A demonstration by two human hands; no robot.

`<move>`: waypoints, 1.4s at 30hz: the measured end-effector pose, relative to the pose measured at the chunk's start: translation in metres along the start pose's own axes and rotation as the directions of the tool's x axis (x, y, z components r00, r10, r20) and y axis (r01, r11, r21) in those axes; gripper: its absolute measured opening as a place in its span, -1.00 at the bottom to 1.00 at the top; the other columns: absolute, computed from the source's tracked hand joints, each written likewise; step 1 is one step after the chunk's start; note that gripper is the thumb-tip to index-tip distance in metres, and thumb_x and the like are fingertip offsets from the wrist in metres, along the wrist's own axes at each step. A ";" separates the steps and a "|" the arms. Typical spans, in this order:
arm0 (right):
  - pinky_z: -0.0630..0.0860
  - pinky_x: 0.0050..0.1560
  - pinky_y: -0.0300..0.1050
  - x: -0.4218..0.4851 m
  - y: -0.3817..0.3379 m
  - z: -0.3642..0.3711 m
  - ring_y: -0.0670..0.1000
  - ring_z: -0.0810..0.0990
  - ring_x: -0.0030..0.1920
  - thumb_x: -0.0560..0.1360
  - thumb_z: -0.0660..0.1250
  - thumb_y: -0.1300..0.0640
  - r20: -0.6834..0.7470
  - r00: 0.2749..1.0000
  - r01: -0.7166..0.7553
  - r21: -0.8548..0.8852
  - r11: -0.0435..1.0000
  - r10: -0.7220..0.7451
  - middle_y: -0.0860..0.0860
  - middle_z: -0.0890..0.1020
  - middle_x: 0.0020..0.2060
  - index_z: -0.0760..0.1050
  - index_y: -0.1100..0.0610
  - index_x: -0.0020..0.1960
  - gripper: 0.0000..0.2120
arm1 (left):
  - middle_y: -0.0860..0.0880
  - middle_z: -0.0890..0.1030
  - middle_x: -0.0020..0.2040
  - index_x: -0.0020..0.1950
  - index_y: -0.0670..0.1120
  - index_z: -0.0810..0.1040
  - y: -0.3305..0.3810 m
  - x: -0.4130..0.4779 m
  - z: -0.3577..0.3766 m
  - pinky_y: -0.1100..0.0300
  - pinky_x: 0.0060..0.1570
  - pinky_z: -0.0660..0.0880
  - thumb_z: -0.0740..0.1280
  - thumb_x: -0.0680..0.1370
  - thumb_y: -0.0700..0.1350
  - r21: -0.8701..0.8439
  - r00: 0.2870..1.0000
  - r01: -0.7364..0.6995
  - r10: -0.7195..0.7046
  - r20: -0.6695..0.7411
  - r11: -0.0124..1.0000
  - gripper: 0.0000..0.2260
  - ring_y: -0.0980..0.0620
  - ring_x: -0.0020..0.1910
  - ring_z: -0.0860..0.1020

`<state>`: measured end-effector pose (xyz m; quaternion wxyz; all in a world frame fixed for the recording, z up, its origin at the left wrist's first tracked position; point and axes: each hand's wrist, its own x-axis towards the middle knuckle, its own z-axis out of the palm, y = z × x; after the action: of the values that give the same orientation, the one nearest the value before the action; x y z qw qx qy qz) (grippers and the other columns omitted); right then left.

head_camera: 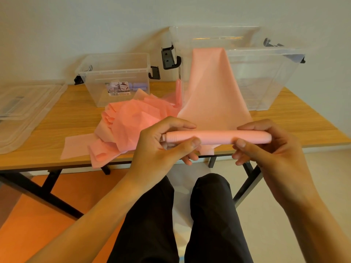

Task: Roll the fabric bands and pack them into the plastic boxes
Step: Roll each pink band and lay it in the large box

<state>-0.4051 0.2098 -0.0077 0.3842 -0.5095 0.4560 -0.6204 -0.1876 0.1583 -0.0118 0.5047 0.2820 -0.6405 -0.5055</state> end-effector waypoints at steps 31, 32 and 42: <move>0.66 -0.29 -0.08 -0.002 -0.009 -0.001 0.17 0.68 -0.30 0.39 0.46 0.13 -0.017 0.997 0.069 -0.058 0.996 -0.070 0.14 0.69 -0.19 0.57 0.19 0.10 -0.69 | -0.04 0.62 -0.20 0.03 -0.18 0.48 -0.008 0.004 0.007 0.12 -0.43 0.56 0.39 0.51 -0.23 -0.070 0.994 0.056 -0.050 0.093 0.996 -0.85 -0.02 -0.29 0.61; 0.65 -0.29 -0.07 -0.002 -0.010 -0.001 0.18 0.68 -0.30 0.39 0.46 0.12 -0.018 0.997 0.073 -0.062 0.995 -0.074 0.13 0.68 -0.18 0.57 0.21 0.07 -0.70 | -0.04 0.61 -0.19 0.04 -0.18 0.47 -0.007 0.004 0.008 0.11 -0.43 0.56 0.39 0.51 -0.22 -0.069 0.994 0.057 -0.051 0.096 0.996 -0.84 -0.02 -0.29 0.61; 0.62 -0.32 -0.10 0.000 -0.009 -0.003 0.16 0.64 -0.40 0.37 0.47 0.02 -0.056 0.997 0.054 -0.048 0.997 -0.056 0.17 0.65 -0.32 0.61 0.13 0.01 -0.73 | -0.02 0.69 -0.06 0.13 -0.14 0.57 -0.010 0.006 0.009 0.15 -0.38 0.58 0.38 0.52 -0.17 -0.031 0.992 0.073 -0.069 0.109 0.997 -0.80 -0.04 -0.25 0.66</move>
<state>-0.4081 0.2133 0.0008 0.3417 -0.5127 0.4669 -0.6343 -0.1991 0.1535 -0.0187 0.4560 0.2683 -0.6474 -0.5486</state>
